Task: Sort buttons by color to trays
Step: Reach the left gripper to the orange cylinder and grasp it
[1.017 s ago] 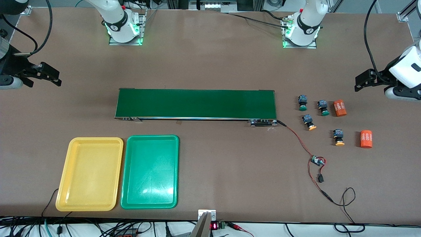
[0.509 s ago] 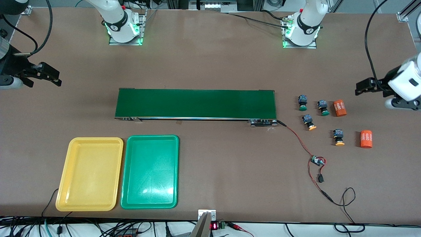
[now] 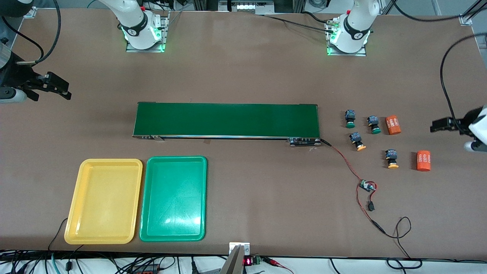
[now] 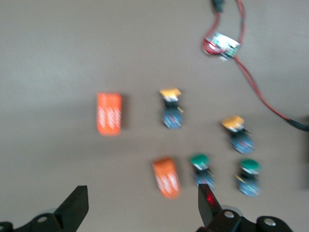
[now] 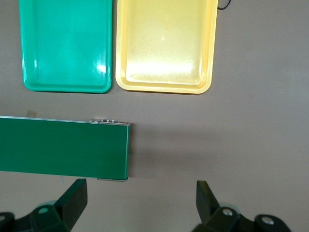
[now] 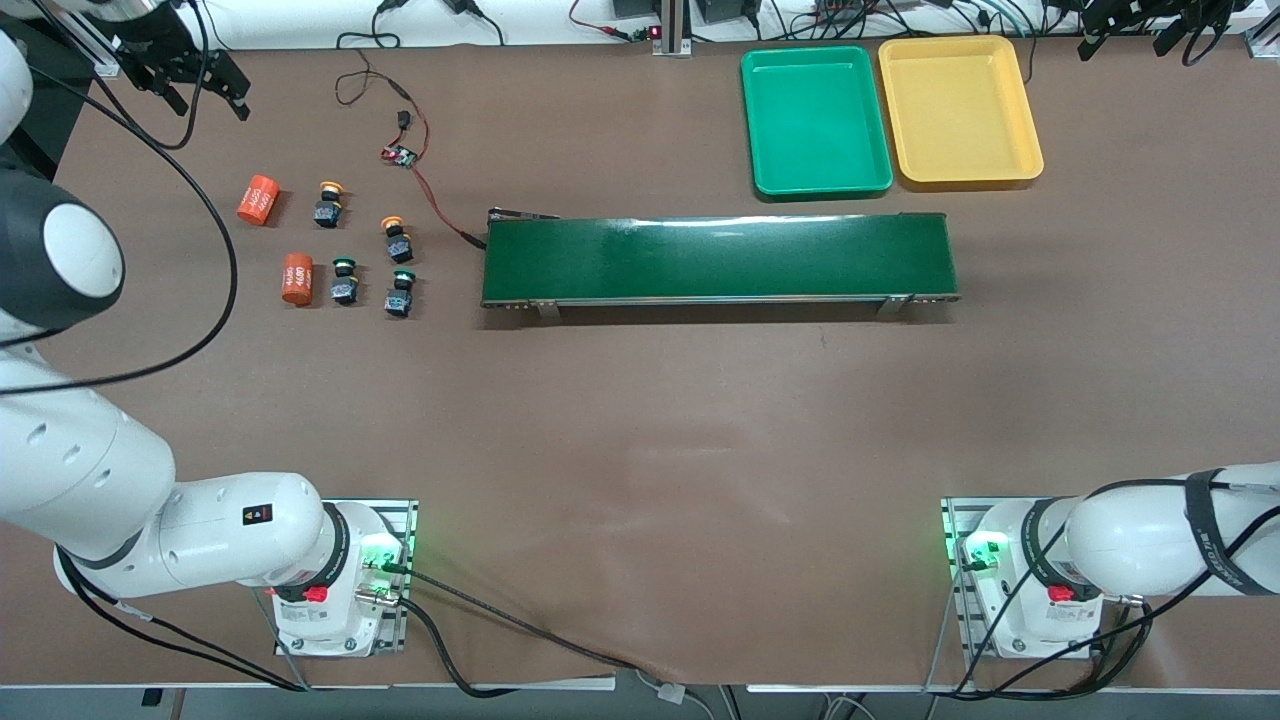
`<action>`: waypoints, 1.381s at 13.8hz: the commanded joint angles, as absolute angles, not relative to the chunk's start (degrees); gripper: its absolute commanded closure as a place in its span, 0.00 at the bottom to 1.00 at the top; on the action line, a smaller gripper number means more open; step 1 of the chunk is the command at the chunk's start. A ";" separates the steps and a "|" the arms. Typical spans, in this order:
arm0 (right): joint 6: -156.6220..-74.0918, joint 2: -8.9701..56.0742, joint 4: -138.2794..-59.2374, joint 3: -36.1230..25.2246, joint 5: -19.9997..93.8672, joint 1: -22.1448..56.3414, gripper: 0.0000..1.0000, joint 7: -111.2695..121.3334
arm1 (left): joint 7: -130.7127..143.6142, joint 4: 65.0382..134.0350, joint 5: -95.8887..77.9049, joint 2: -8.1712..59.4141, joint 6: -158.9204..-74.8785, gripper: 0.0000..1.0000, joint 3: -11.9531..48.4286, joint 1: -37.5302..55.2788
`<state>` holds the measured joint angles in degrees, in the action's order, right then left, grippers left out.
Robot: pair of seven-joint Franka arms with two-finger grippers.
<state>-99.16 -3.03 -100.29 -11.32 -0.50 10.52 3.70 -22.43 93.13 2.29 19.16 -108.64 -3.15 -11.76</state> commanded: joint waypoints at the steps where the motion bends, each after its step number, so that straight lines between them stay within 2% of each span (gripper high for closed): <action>1: -99.84 -4.04 -101.16 -11.07 -0.79 11.16 0.00 2.99 | -30.74 92.20 3.08 24.85 -117.57 0.00 -2.81 -14.15; 4: -99.84 -3.96 -101.16 -11.07 -0.70 11.07 0.00 2.90 | -31.11 94.82 3.08 29.43 -126.62 0.00 -2.81 -15.73; 9: -99.76 -3.87 -101.16 -11.07 -0.62 11.07 0.00 2.90 | -31.20 104.67 3.16 30.41 -140.52 0.00 -2.81 -16.70; 14: -99.84 -3.87 -101.16 -11.07 -0.62 11.07 0.00 2.90 | -35.41 106.70 3.16 34.62 -150.19 0.00 -2.73 -18.98; 16: -99.84 -3.87 -101.16 -11.07 -0.62 11.07 0.00 2.90 | -37.17 106.70 3.16 36.64 -152.48 0.15 -1.94 -21.00; 17: -99.76 -3.87 -101.16 -11.07 -0.62 11.07 0.00 2.90 | -37.18 106.70 3.08 37.00 -152.66 0.27 -1.85 -21.09; 19: -99.76 -3.87 -101.16 -11.07 -0.62 11.07 0.00 2.90 | -37.26 106.70 3.08 37.26 -152.67 0.59 -1.85 -21.01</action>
